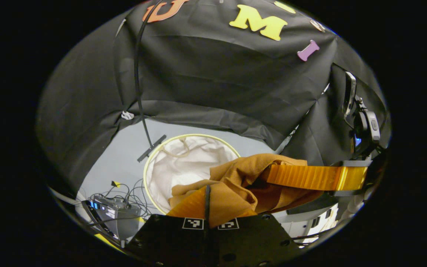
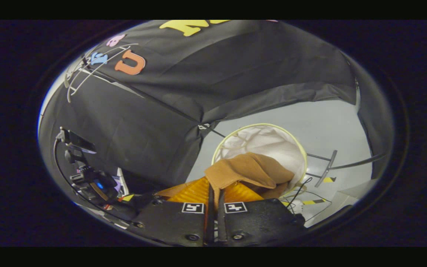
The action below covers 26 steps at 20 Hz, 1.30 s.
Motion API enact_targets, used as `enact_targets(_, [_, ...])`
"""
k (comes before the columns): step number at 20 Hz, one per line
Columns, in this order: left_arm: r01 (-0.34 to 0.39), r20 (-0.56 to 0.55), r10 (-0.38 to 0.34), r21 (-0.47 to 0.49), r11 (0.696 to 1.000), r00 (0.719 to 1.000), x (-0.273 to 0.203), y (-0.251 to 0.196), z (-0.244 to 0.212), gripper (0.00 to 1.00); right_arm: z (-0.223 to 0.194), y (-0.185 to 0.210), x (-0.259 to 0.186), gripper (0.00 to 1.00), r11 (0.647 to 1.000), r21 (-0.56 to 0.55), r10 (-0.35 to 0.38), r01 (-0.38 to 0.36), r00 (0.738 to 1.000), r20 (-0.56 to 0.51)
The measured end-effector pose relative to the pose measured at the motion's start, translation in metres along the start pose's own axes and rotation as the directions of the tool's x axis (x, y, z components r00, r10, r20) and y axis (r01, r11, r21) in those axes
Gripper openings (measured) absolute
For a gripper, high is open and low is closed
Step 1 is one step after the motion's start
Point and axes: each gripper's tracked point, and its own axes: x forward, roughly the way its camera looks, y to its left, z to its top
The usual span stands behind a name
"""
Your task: Grasp the clothes on the hanger with both hands and then place them into the laundry hamper below.
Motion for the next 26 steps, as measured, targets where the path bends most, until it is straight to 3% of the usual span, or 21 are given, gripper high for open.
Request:
enact_targets(4, [-0.072,0.007,0.072,0.001,0.997,0.997,-0.003,0.021,0.006,0.06,0.014,-0.003,-0.003,0.13,0.998,-0.053,-0.031,0.035,0.997,0.073])
enact_targets(5, [-0.063,0.010,0.063,-0.007,0.998,0.998,-0.005,0.021,0.010,0.07,0.016,-0.005,-0.008,0.22,0.997,-0.061,-0.037,0.042,0.997,0.073])
enact_targets(7, [-0.032,0.043,0.033,-0.014,0.999,0.999,-0.011,0.017,0.023,0.43,0.025,0.006,-0.015,0.63,0.998,-0.067,-0.010,0.018,0.993,0.120])
enact_targets(8, [-0.040,0.069,0.041,-0.009,0.999,0.997,-0.013,0.018,0.031,0.61,0.031,0.011,-0.021,0.65,0.998,-0.066,-0.006,0.016,0.989,0.145])
enact_targets(10, [-0.066,0.106,0.064,0.014,0.998,0.992,-0.022,0.028,0.042,0.97,0.036,0.014,-0.034,0.95,0.995,-0.090,-0.018,0.034,0.986,0.167])
enact_targets(11, [-0.076,0.119,0.073,0.026,0.997,0.990,-0.031,0.031,0.046,0.97,0.040,0.013,-0.040,1.00,0.992,-0.118,-0.033,0.055,0.983,0.180])
enact_targets(17, [-0.102,0.210,0.087,0.059,0.993,0.974,-0.075,0.036,0.066,0.97,0.058,0.029,-0.084,0.99,0.946,-0.285,-0.073,0.156,0.957,0.281])
enact_targets(19, [-0.117,0.260,0.095,0.073,0.990,0.961,-0.100,0.038,0.073,0.97,0.063,0.046,-0.105,1.00,0.926,-0.335,-0.058,0.171,0.945,0.322])
enact_targets(22, [-0.140,0.349,0.103,0.083,0.987,0.932,-0.145,0.036,0.094,0.97,0.059,0.088,-0.148,1.00,0.922,-0.368,0.019,0.123,0.933,0.360])
enact_targets(23, [-0.143,0.383,0.101,0.083,0.986,0.918,-0.162,0.035,0.101,1.00,0.061,0.101,-0.167,0.98,0.916,-0.382,0.037,0.124,0.921,0.388])
enact_targets(26, [-0.136,0.491,0.081,0.078,0.988,0.868,-0.221,0.023,0.129,0.97,0.070,0.134,-0.226,0.97,0.877,-0.444,0.076,0.181,0.862,0.501])
